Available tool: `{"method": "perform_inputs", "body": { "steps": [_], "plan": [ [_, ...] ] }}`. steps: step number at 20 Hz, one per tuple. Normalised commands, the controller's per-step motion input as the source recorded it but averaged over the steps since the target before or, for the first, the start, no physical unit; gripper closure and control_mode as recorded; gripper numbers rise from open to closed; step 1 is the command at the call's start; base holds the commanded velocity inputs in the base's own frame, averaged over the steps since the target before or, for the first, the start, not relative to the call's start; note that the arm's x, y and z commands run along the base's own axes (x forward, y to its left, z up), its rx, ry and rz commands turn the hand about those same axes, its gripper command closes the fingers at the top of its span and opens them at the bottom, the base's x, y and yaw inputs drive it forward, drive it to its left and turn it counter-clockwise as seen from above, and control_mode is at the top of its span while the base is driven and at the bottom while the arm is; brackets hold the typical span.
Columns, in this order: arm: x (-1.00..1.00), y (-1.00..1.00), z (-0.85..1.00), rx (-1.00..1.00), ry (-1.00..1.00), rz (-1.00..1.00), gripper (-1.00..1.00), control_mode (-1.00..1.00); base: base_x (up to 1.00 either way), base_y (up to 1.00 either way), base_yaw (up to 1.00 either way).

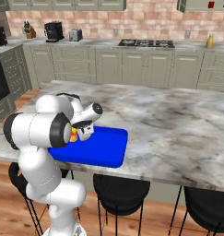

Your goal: There is a tray on the dining counter. Grab the cup, mug, and pitcher and place them on the tray. The pitcher may be placed next to the tray if it cannot fit the tray.

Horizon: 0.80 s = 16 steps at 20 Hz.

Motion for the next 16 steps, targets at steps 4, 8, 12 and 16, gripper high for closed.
{"method": "perform_inputs", "body": {
  "steps": [4, 8, 12, 16],
  "plan": [
    [0.00, 0.00, 0.00, 0.00, 0.00, 0.00, -1.00, -1.00, 0.00, 0.00, 0.00],
    [0.00, 0.00, 0.00, 0.00, 0.00, 0.00, -1.00, -1.00, 0.00, 0.00, 0.00],
    [-0.04, 0.00, 0.05, 0.00, 0.00, 0.00, -1.00, -1.00, 0.00, 0.00, 0.00],
    [-0.30, 0.00, 0.54, -0.07, -0.05, 0.05, -1.00, -1.00, 0.00, 0.00, 0.00]
  ]
}}
